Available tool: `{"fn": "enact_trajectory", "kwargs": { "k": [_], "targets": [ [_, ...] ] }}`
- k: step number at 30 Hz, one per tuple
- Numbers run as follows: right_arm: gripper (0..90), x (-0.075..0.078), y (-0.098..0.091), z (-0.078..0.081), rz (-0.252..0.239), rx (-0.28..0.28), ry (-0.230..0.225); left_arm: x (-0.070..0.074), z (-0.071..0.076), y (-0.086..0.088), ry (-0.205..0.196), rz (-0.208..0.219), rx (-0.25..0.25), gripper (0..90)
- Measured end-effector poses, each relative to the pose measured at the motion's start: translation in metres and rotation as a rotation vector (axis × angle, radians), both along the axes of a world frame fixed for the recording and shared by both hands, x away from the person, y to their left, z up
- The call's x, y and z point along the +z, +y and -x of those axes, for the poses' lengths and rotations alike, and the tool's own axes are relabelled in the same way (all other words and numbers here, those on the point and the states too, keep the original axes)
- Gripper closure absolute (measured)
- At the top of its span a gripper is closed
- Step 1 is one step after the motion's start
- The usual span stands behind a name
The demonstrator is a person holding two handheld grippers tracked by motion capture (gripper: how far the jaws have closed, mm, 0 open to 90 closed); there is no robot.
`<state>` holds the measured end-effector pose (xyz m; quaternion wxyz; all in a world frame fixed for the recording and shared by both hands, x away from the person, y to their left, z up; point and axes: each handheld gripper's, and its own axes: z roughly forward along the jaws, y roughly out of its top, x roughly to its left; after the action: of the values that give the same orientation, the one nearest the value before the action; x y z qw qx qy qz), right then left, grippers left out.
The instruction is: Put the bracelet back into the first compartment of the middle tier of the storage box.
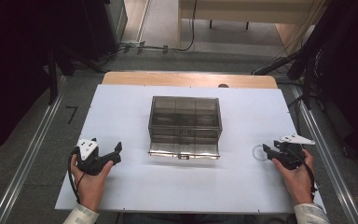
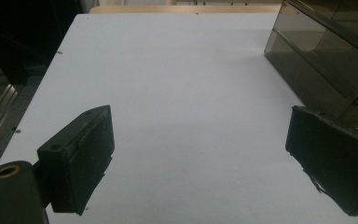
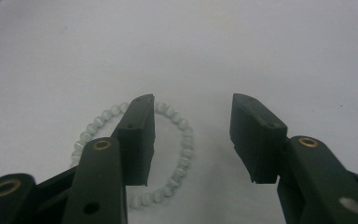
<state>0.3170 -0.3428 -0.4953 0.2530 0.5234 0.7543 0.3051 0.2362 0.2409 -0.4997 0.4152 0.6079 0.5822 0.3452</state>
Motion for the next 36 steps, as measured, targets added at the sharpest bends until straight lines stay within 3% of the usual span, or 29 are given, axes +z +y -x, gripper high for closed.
{"fn": "enact_trajectory", "kwargs": {
  "k": [19,36],
  "targets": [
    [64.3,-0.0052,-0.0006,-0.0063,0.004,0.008,0.037,0.0000,-0.0001,-0.0007,-0.002,0.005,-0.003,8.4],
    [83.2,-0.0073,-0.0031,-0.0087,-0.069,0.008,0.072,0.0001,-0.0002,-0.0017,-0.002,0.005,-0.005,8.4]
  ]
}}
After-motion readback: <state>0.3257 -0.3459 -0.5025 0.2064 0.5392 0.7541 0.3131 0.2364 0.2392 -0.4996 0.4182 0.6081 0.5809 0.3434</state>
